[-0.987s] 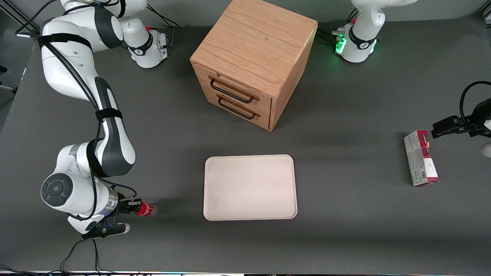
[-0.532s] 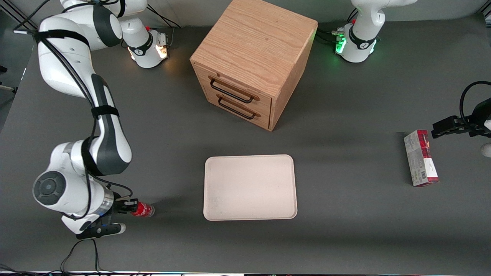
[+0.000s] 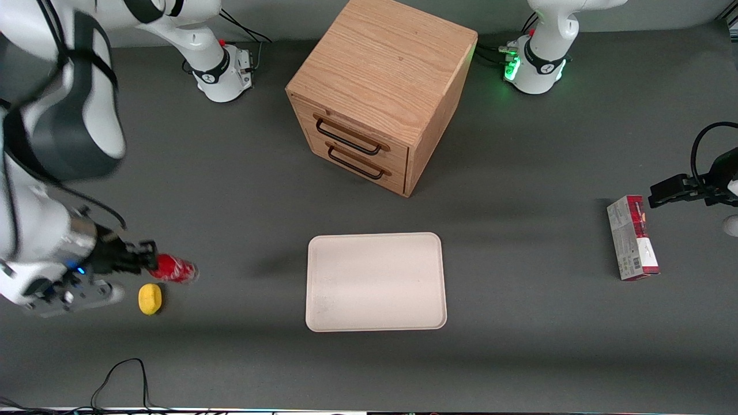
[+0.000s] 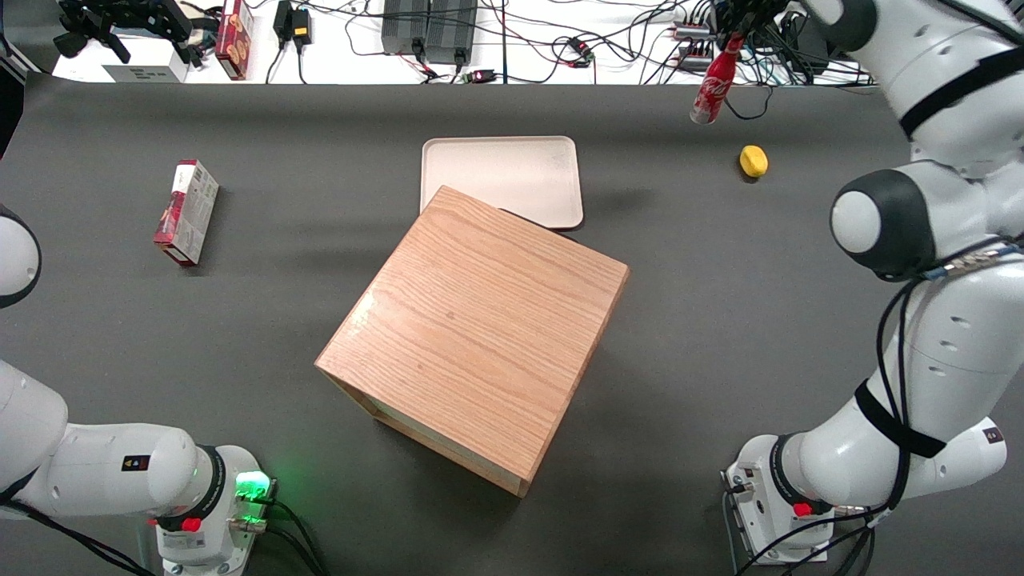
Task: Place coke bottle on tray
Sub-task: 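Lift the bottle and carry it over the white tray's edge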
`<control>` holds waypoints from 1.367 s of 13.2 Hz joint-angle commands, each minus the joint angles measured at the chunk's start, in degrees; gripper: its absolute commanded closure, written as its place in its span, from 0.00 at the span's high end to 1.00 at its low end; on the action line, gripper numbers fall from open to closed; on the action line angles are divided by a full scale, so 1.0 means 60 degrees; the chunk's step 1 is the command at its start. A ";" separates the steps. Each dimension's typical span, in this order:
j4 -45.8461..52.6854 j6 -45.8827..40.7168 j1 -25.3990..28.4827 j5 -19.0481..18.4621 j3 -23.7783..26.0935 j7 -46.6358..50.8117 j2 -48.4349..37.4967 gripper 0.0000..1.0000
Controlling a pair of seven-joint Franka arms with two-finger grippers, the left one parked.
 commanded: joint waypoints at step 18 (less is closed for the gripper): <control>-0.0779 0.4600 0.2552 0.0930 0.0025 0.1743 0.2278 0.26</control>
